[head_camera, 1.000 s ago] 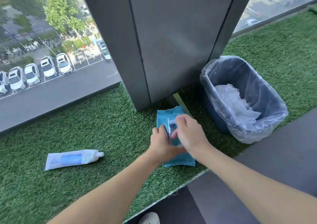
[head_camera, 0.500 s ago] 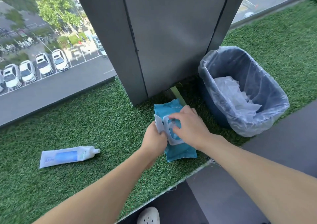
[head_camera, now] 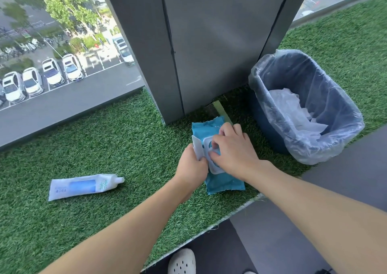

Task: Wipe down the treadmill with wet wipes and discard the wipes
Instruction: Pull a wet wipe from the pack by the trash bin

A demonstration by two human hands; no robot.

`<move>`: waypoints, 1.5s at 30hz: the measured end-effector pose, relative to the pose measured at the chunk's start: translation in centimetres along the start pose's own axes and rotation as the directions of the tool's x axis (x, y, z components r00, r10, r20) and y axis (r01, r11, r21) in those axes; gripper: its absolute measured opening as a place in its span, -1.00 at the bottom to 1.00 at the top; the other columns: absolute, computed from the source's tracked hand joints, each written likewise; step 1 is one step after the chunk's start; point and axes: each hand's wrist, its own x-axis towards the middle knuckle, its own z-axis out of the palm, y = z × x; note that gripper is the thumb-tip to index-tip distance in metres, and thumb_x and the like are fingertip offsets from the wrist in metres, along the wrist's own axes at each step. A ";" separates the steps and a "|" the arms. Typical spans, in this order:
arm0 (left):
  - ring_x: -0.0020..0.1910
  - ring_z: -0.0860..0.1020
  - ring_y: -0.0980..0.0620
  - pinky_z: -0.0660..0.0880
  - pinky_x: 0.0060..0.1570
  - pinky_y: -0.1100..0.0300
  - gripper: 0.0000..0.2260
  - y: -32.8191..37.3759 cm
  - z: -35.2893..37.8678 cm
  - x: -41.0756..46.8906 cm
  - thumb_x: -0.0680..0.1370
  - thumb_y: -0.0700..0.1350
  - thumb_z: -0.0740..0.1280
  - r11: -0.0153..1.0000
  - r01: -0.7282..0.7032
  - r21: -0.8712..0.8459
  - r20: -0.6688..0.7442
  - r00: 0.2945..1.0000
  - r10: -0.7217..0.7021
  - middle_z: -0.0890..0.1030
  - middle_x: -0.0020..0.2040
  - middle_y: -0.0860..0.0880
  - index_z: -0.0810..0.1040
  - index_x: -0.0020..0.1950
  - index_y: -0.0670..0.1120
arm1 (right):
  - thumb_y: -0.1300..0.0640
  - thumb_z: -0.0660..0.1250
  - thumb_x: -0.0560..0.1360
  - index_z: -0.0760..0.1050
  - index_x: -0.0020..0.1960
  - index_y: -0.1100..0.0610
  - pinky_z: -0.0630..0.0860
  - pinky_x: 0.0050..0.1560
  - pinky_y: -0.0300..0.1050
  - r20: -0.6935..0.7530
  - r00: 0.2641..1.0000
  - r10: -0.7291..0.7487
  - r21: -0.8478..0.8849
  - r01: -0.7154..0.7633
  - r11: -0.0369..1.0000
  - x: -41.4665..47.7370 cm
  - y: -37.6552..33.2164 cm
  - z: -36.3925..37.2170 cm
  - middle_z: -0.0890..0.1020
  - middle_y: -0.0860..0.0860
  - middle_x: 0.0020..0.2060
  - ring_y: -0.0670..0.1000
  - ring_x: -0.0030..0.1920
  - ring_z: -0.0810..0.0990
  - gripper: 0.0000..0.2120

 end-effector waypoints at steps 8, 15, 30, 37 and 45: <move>-0.13 0.56 0.10 0.44 -0.33 0.36 -0.74 0.1 -0.1 0.0 0.57 -0.32 0.13 1.000 0.022 -0.003 0.007 1.000 -0.022 0.61 -0.03 -0.02 0.47 0.15 -0.06 | -0.02 0.27 0.57 0.58 0.07 0.00 0.32 0.16 -0.01 -0.038 0.997 0.071 0.026 -0.070 0.997 0.1 -0.6 0.3 0.36 -0.04 0.07 0.07 0.19 0.28 -0.83; -0.18 0.52 0.08 0.44 -0.35 0.33 -0.74 -0.1 0.0 0.1 0.54 -0.33 0.13 0.999 0.037 0.006 0.004 0.999 -0.038 0.60 -0.05 -0.05 0.47 0.14 -0.10 | 0.05 0.31 0.50 0.48 -0.19 0.00 0.29 0.11 -0.05 -0.057 0.989 0.137 0.207 -0.123 0.971 0.4 -1.5 0.3 0.35 -0.07 -0.05 0.05 0.09 0.28 -0.90; 0.04 0.56 -0.19 0.56 0.06 -0.20 -0.79 0.9 0.9 0.5 0.52 -0.24 0.17 0.990 0.093 0.105 -0.136 0.988 -0.078 0.51 0.14 -0.16 0.37 0.14 -0.10 | 0.32 0.29 0.53 0.51 -0.19 0.26 0.33 -0.19 -0.31 -0.179 0.982 0.056 0.663 0.078 0.744 -2.5 -2.0 -6.3 0.52 -0.02 -0.29 -0.13 -0.27 0.41 -0.88; 0.03 0.57 -0.13 0.59 0.01 -0.09 -0.83 2.0 1.1 0.7 0.55 -0.27 0.17 0.991 0.124 0.054 -0.137 0.984 -0.115 0.52 0.12 -0.15 0.38 0.13 -0.12 | 0.31 0.23 0.57 0.50 -0.16 0.26 0.31 -0.31 -0.30 -0.249 0.945 0.210 0.788 0.071 0.611 -4.2 -2.0 -8.8 0.48 -0.06 -0.37 -0.17 -0.38 0.38 -0.85; -0.03 0.60 -0.11 0.61 -0.18 -0.01 -0.87 2.5 1.7 1.4 0.54 -0.21 0.22 0.988 0.122 0.093 -0.122 0.986 -0.111 0.56 0.07 -0.17 0.43 0.09 -0.13 | 0.28 0.21 0.62 0.48 -0.13 0.26 0.40 -0.23 -0.26 -0.423 0.864 0.274 0.806 0.220 0.550 -4.2 -2.5 -11.2 0.52 -0.06 -0.33 -0.17 -0.31 0.45 -0.84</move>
